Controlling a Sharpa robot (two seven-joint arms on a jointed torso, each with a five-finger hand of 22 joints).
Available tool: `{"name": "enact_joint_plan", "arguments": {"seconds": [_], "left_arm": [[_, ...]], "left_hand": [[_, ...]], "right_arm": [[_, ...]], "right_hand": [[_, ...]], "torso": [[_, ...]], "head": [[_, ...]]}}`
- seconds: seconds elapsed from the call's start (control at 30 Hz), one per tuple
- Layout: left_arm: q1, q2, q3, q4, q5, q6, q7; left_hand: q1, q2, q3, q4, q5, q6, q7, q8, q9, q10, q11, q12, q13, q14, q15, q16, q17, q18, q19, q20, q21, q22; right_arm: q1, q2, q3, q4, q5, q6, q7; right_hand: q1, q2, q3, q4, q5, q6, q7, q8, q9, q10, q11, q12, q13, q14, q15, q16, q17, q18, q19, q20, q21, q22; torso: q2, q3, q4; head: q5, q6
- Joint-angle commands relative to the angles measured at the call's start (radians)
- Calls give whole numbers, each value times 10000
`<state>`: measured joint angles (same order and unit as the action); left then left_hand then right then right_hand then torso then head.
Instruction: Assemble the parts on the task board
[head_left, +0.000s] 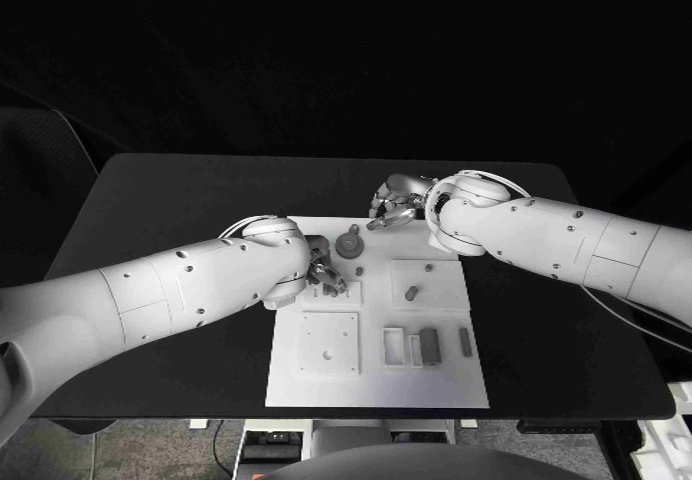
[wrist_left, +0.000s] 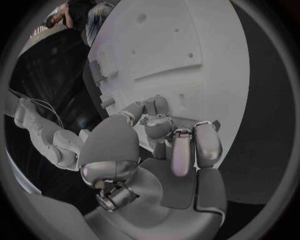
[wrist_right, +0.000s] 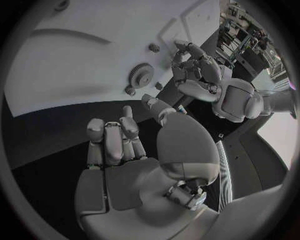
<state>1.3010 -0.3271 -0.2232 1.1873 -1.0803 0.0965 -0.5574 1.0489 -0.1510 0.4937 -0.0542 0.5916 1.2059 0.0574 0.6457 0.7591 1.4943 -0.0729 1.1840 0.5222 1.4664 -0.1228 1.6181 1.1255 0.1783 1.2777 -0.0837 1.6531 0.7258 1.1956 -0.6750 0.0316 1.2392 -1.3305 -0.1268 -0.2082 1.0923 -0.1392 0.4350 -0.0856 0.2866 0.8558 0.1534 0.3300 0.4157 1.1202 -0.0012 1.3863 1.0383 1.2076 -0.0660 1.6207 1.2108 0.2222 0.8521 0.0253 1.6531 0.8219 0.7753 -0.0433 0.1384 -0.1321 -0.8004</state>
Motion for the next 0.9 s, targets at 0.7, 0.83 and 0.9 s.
{"name": "enact_joint_plan", "arguments": {"seconds": [0.7,0.83,0.9], "left_arm": [[-115,-88,-123,111,429,392,-172],[-91,-113,-123,170,194,319,-177],[-84,-116,-123,193,175,305,-171]], "left_hand": [[789,705,762,-705,55,1415,-321,40,-21,850,-355,31,-10,1305,-78,45,19,834,70,-19,1296,16],[788,704,765,-707,57,1415,-321,40,-21,851,-356,31,-10,1293,-78,35,-13,834,69,-18,1296,17],[787,704,767,-707,58,1415,-321,40,-22,851,-356,32,-10,1293,-77,36,-10,834,69,-18,1296,17]], "right_arm": [[-13,-3,2,-3,-79,146,23],[-13,-5,2,-1,-79,142,20],[-14,-5,2,-9,-79,146,20]], "right_hand": [[-67,-6,62,-5,36,54,108,-12,-16,39,-17,49,-11,-27,-66,56,-17,177,-37,-14,48,-16],[-67,-6,63,-6,36,54,108,-12,-16,39,-17,49,-12,-8,-66,63,2,177,-38,-14,48,-16],[-67,-6,63,-6,36,54,108,-12,-16,39,-17,49,-12,-22,-66,58,-12,177,-38,-14,48,-16]], "torso": [[-1,-6,8],[-3,-6,8],[-2,-5,5]], "head": [[-27,20],[-20,31],[-10,32]]}}
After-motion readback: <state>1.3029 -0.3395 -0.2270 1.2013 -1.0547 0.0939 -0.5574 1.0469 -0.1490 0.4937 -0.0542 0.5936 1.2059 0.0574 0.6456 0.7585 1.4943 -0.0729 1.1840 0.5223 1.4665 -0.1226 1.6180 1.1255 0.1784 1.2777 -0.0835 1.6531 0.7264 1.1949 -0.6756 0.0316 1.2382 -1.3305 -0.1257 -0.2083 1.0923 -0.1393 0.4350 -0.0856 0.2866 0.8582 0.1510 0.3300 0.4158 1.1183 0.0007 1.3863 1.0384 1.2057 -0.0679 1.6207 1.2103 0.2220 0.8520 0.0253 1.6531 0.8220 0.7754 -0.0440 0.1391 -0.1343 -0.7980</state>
